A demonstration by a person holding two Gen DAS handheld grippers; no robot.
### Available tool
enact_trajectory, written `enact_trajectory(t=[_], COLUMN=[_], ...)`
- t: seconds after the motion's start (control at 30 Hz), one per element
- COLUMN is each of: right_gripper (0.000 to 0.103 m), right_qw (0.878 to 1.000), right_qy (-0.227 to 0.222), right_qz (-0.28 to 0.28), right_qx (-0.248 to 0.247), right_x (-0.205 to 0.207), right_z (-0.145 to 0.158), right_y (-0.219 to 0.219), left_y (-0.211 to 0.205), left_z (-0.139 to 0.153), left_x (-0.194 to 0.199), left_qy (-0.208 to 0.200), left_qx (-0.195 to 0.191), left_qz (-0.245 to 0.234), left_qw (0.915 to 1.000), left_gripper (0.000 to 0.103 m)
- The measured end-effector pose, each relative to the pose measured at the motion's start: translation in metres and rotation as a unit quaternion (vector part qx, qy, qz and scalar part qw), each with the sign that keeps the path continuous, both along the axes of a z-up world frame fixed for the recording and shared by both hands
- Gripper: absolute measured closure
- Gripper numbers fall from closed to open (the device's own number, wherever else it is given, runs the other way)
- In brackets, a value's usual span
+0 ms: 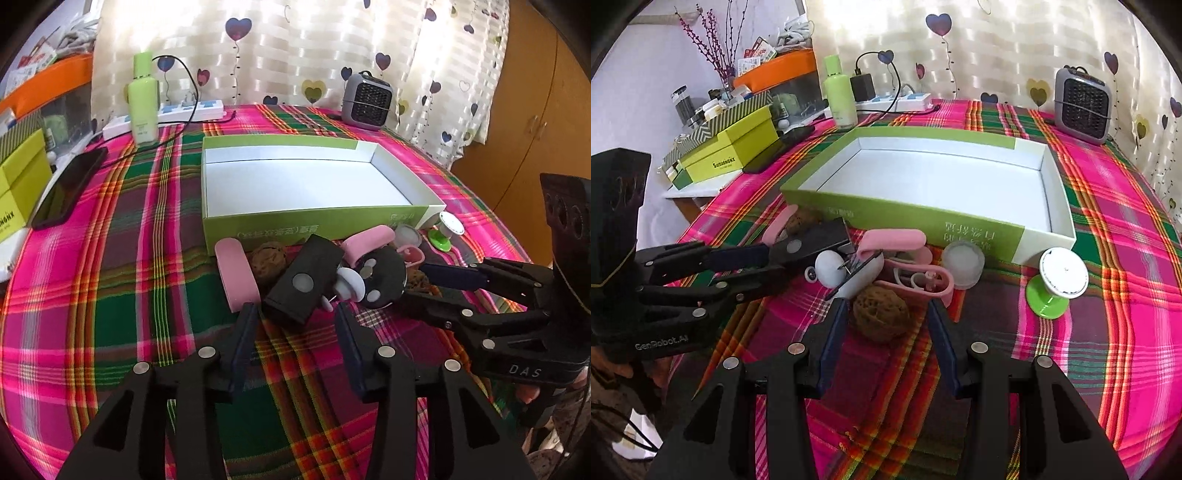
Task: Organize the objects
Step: 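Move the right tool to the walnut while the left tool approaches the white knob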
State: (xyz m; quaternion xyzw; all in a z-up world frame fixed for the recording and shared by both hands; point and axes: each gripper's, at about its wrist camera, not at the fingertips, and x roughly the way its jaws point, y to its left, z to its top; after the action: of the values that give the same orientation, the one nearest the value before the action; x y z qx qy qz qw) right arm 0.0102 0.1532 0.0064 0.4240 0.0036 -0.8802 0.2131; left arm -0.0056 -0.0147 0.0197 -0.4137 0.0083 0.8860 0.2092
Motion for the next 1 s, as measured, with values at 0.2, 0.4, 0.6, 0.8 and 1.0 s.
enact_trajectory(t=[0.2,0.4,0.6,0.8,1.0], right_gripper=[0.069,0.069,0.069,0.069,0.069], right_qw=[1.0,1.0,1.0,1.0,1.0], right_qy=[-0.001,0.001,0.002,0.007,0.006], right_qz=[0.005,0.015,0.017,0.011,0.0], right_qx=[-0.011,-0.01,-0.009,-0.007,-0.006], right_x=[0.002,0.006,0.012,0.019,0.02], right_z=[0.001,0.004,0.005,0.01,0.009], right_y=[0.003,0.005,0.012,0.023,0.034], left_y=[0.007,0.011,0.018,0.024,0.03], left_z=[-0.001,-0.001,-0.001,0.0,-0.001], left_x=[-0.002,-0.003,0.005,0.011,0.014], left_qy=[0.006,0.002,-0.002,-0.002,-0.014], left_qx=[-0.008,0.001,0.013,0.019,0.035], left_qz=[-0.014,-0.02,-0.039,-0.055,-0.073], left_qw=[0.9999,0.9998,0.9992,0.9983,0.9966], left_gripper=[0.06,0.06,0.061,0.064,0.063])
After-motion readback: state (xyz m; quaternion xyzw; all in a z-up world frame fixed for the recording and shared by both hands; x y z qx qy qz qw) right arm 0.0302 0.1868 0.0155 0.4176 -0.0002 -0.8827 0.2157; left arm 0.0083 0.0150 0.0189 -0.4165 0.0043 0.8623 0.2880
